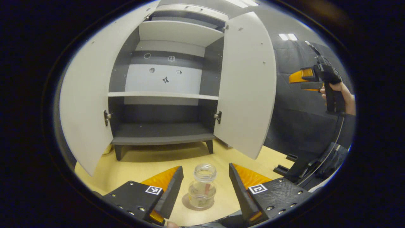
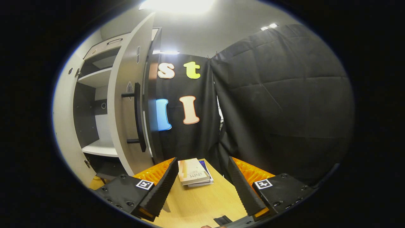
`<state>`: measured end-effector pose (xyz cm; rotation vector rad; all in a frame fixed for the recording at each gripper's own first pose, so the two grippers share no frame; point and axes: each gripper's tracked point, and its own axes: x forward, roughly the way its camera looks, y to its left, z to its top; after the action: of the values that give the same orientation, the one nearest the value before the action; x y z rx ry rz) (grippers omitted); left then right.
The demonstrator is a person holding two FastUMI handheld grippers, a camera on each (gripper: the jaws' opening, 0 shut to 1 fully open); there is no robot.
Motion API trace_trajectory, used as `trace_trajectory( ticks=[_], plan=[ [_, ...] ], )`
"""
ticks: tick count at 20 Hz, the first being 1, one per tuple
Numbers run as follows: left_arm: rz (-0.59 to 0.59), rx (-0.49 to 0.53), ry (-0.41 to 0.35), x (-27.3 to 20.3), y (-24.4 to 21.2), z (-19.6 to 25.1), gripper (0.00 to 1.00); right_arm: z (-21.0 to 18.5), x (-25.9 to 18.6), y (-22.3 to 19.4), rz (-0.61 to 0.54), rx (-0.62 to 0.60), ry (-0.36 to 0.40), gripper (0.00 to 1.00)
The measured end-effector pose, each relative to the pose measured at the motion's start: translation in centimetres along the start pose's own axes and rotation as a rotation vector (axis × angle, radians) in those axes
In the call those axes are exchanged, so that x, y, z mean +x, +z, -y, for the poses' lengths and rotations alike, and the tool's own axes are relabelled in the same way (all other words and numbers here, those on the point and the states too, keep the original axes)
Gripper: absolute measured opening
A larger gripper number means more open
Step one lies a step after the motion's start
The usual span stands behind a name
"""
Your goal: Grasp the bottle in the cabinet with the left hand and place it on the coaster, then close the right door with the right hand and the left door with the left hand.
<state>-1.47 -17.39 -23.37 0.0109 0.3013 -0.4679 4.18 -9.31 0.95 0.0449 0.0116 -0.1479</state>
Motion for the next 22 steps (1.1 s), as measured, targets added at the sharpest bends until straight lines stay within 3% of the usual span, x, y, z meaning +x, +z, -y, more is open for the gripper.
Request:
trace_trajectory(
  ticks=[1,2,4,6,9,12,13,14,17,22],
  plan=[
    [0.017,0.007,0.024,-1.1,1.5,-0.7,0.9,0.0,0.2,0.3,0.006,-0.005,0.003,0.99],
    [0.035,0.009,0.047,-2.0,3.1,-1.5,0.83,-0.1,0.4,0.7,0.011,-0.008,0.009,0.99],
    [0.063,-0.003,0.086,-3.9,6.2,-2.9,0.83,-0.2,1.1,1.6,0.025,-0.013,0.02,0.99],
    [-0.003,0.005,0.148,-5.4,7.1,-5.1,0.83,-0.1,1.5,2.4,0.03,-0.027,0.024,0.96],
    [-0.088,0.017,0.28,-8.0,8.2,-8.8,0.83,-1.2,1.8,3.5,0.044,-0.045,0.066,1.0],
    [-0.066,-0.053,0.304,-9.9,10.9,-10.3,0.83,-1.8,2.7,4.7,0.07,-0.069,0.101,1.0],
    [-0.052,-0.053,0.32,-10.6,11.9,-10.9,0.83,-1.8,3.0,4.9,0.071,-0.094,0.11,0.96],
    [-0.036,-0.041,0.331,-10.9,13.2,-11.5,0.83,-2.0,3.2,5.1,0.074,-0.122,0.119,0.99],
    [-0.008,0.0,0.355,-11.3,16.7,-12.6,0.83,-2.7,3.6,5.8,0.073,-0.163,0.17,0.96],
    [0.086,-0.025,0.337,-10.9,21.8,-12.8,0.83,-4.7,5.0,7.5,0.074,-0.176,0.266,0.96]
  ],
)
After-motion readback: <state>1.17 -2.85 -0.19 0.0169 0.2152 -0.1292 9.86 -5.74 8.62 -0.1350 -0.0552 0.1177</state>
